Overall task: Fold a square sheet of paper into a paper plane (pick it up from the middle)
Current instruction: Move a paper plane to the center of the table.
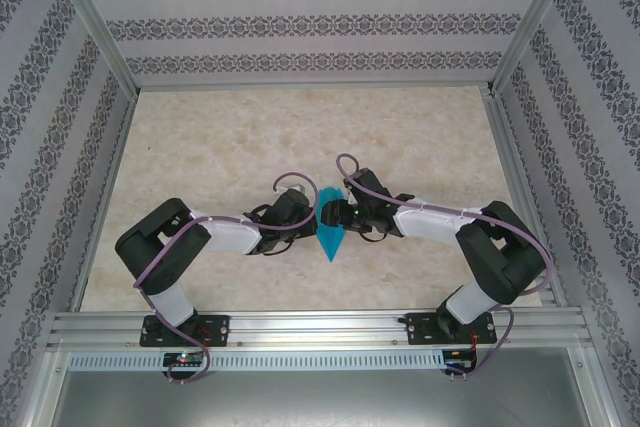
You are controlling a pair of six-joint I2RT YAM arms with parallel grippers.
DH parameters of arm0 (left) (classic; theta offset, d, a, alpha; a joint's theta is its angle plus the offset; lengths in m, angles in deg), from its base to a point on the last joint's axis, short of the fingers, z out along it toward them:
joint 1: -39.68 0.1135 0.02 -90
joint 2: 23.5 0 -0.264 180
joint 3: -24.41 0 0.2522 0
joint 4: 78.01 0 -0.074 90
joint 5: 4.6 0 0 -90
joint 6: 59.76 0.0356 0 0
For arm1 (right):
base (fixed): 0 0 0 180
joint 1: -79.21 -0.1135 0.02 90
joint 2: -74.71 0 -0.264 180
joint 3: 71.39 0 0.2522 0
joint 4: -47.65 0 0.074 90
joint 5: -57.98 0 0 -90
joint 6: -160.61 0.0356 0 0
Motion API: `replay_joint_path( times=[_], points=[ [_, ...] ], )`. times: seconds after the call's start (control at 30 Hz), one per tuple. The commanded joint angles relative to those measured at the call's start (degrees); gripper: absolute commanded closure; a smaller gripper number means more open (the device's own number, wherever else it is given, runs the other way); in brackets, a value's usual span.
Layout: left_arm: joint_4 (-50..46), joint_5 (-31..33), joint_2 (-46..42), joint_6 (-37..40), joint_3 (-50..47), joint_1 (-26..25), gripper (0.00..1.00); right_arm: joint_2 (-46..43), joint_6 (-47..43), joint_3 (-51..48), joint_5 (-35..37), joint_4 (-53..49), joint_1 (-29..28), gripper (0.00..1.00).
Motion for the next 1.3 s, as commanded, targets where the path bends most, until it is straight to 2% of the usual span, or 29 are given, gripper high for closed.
replay_joint_path(
  times=[0.0, 0.2, 0.43, 0.6, 0.73, 0.97, 1.1, 1.27],
  points=[
    [0.45, 1.33, 1.11, -1.69, -0.66, 0.87, 1.00, 1.80, 0.59, -1.13, -1.79, 2.41, 0.98, 0.39],
    [0.81, 1.14, 1.12, -2.11, -0.99, 0.97, 1.00, -0.19, 0.48, -1.23, -2.11, 1.88, 1.59, 0.36],
    [1.02, 0.92, 0.84, -1.85, -0.87, 0.91, 1.00, -5.05, -1.95, -1.04, 2.84, -3.92, 1.72, 0.32],
    [1.54, 0.33, 1.12, -1.90, -0.79, 0.96, 1.00, -4.65, -1.92, -2.15, 0.35, -2.86, 1.24, 0.33],
    [1.81, -0.05, 0.95, -1.75, -0.77, 0.92, 1.00, -5.13, -2.28, -2.01, -1.13, -2.34, -0.13, 0.35],
    [1.63, -0.30, 0.26, -1.57, -0.76, 0.92, 1.00, -11.62, -1.25, -3.54, 3.01, -5.48, -0.54, 0.37],
    [1.73, -0.42, 0.02, -1.53, -0.63, 0.94, 1.00, -13.25, 0.06, -4.55, 1.93, -5.36, -1.12, 0.43],
    [2.16, -0.90, 0.02, -1.70, -0.53, 0.91, 1.00, -10.95, 1.09, -4.23, 1.39, -4.60, -2.30, 0.49]
  ],
)
